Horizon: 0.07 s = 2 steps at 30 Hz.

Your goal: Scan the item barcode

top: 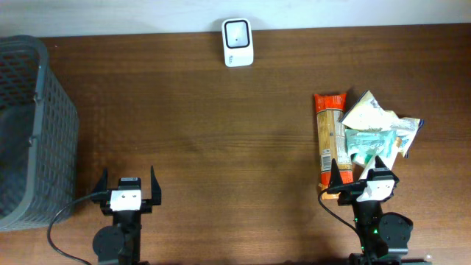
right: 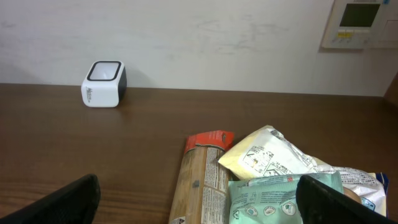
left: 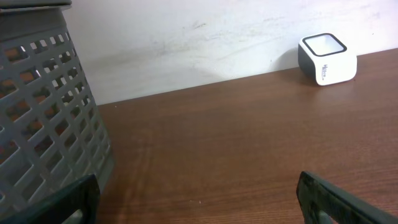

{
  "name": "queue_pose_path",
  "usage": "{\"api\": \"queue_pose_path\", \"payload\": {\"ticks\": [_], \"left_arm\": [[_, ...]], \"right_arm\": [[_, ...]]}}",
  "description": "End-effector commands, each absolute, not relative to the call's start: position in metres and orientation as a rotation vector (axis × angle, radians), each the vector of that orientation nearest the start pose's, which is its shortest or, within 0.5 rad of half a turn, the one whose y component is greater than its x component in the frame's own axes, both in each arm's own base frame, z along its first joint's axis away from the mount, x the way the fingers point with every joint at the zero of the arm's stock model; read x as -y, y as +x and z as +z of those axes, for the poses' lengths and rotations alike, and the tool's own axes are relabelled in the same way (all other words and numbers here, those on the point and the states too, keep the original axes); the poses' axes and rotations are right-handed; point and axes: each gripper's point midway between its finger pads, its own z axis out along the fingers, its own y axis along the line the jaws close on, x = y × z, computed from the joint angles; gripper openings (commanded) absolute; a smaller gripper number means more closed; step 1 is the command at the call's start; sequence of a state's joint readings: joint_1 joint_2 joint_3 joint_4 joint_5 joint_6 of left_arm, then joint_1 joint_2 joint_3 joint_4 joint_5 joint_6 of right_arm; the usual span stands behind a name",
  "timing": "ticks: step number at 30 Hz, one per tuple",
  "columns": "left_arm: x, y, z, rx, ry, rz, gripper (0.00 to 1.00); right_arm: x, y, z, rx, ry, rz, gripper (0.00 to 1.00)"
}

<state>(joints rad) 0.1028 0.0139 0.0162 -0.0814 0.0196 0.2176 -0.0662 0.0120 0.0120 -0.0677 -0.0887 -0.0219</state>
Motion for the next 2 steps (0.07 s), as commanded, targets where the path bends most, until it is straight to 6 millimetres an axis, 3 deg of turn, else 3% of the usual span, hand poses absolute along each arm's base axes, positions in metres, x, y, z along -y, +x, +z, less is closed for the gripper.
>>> {"api": "queue_pose_path", "payload": {"ticks": [1,2], "left_arm": [[-0.0189,0.2452,0.1569,-1.647,0.132,0.225,0.99],[-0.0189,0.2452,0.1569,-1.647,0.132,0.225,0.99]], "right_arm": [[0.0011,0.2461,0.1574,-1.642,-0.024,0.016,0.99],[0.0011,0.2461,0.1574,-1.642,-0.024,0.016,0.99]]}}
